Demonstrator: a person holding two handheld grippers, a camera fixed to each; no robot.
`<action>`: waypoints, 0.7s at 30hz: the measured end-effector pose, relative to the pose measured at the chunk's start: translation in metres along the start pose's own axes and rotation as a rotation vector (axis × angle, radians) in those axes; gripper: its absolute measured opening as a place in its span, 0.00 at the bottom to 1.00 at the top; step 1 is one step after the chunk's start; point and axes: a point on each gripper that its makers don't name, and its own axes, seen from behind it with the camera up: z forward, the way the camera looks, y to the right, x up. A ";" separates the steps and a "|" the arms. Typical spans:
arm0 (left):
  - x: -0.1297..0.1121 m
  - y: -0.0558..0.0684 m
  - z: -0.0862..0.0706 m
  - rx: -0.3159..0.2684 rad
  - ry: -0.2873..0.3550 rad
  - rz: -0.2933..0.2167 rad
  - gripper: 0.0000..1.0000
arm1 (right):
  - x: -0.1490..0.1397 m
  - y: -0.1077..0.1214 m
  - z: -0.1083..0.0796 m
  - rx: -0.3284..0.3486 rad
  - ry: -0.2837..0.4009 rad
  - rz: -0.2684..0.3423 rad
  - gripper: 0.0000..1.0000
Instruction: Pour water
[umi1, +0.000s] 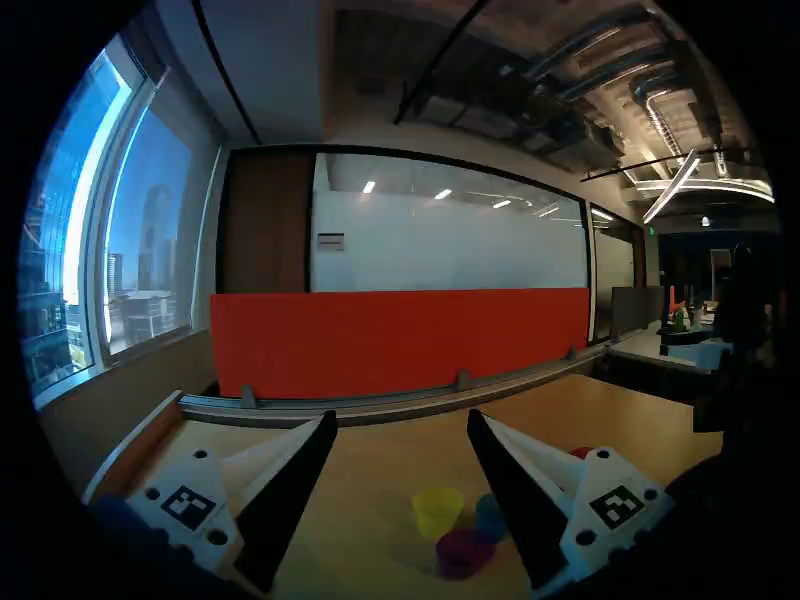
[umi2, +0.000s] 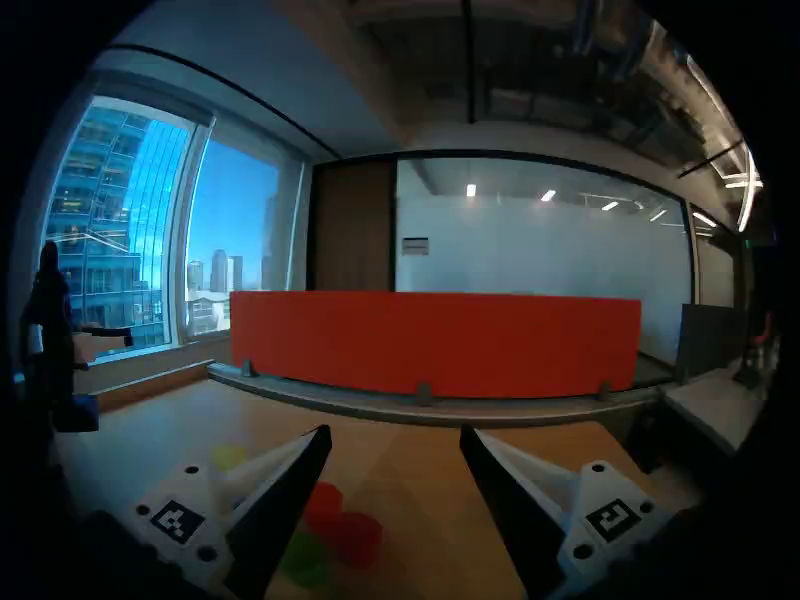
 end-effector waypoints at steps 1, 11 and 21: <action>0.000 0.002 0.000 -0.016 0.000 -0.002 0.97 | -0.001 -0.002 0.000 0.015 -0.001 -0.002 1.00; 0.000 0.027 -0.005 -0.163 -0.005 -0.005 0.97 | 0.005 -0.029 -0.002 0.154 -0.002 -0.037 1.00; 0.000 0.047 -0.012 -0.277 0.008 0.003 0.97 | 0.011 -0.052 -0.004 0.253 0.004 -0.038 1.00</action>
